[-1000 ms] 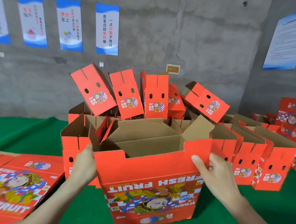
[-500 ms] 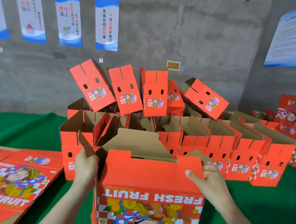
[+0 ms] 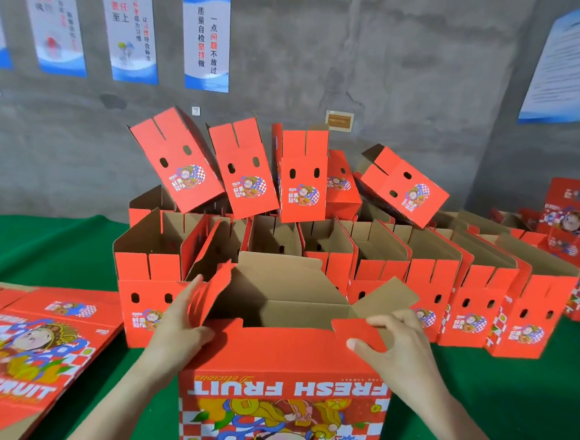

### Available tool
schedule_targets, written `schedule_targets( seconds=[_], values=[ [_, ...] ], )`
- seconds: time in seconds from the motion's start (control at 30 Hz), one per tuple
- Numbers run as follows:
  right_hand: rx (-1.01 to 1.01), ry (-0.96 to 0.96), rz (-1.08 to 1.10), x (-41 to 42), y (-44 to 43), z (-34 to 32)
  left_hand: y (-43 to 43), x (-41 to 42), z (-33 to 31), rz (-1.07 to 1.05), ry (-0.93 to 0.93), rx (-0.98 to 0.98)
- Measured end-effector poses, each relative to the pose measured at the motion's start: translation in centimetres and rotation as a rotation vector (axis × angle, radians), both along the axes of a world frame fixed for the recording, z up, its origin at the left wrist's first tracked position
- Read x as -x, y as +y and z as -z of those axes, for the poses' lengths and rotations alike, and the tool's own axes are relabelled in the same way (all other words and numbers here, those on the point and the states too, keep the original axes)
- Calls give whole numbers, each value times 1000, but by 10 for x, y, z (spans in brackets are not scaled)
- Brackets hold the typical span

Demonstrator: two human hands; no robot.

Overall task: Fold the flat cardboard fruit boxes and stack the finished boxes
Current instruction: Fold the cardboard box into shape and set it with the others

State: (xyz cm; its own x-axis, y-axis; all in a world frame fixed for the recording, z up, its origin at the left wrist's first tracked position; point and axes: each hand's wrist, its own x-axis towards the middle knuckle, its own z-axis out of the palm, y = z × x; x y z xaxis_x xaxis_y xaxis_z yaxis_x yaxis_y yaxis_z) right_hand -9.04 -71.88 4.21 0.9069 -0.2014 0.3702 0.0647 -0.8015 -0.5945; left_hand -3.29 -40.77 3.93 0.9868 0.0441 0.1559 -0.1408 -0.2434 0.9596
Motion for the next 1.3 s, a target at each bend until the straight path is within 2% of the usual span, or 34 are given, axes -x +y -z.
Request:
schedule_targets(
  seconds=[0.17,0.37,0.47,0.53,0.6,0.67,0.77,0.8,0.87,0.9,0.97,1.07,1.13,1.2,1.3],
  values=[
    [102,29,-104,-5,-7,-2,-4,5,-15,51,-188,-432],
    [112,363,-284,-16,-17,-26,-4,8,-20,136,-247,-499],
    [351,577,-295,-21,-14,-55,-5,5,-20,162,-245,-540],
    [625,636,-203,-24,-6,-67,-7,3,-20,161,-218,-577],
    [875,537,-77,-26,9,-72,-7,2,-18,153,-202,-579],
    [948,372,11,-29,24,-68,-6,0,-15,138,-203,-572],
    [929,154,-78,-37,37,-52,-3,-3,-12,131,-196,-569],
    [888,163,-165,-40,37,-45,-3,-4,-11,136,-200,-570],
    [751,318,-296,-45,31,-37,-4,-4,-10,153,-210,-567],
    [682,415,-310,-48,28,-34,-5,-4,-11,154,-225,-562],
    [642,492,-284,-53,20,-30,-6,-5,-11,148,-249,-570],
    [681,494,-268,-57,14,-23,-6,-5,-7,161,-257,-643],
    [675,479,-267,-59,13,-20,-9,-6,-11,177,-133,-720],
    [673,463,-260,-59,12,-19,-12,-10,-18,156,-30,-698],
    [679,386,-242,-58,12,-18,-15,-20,-23,147,-49,-817]
  ],
)
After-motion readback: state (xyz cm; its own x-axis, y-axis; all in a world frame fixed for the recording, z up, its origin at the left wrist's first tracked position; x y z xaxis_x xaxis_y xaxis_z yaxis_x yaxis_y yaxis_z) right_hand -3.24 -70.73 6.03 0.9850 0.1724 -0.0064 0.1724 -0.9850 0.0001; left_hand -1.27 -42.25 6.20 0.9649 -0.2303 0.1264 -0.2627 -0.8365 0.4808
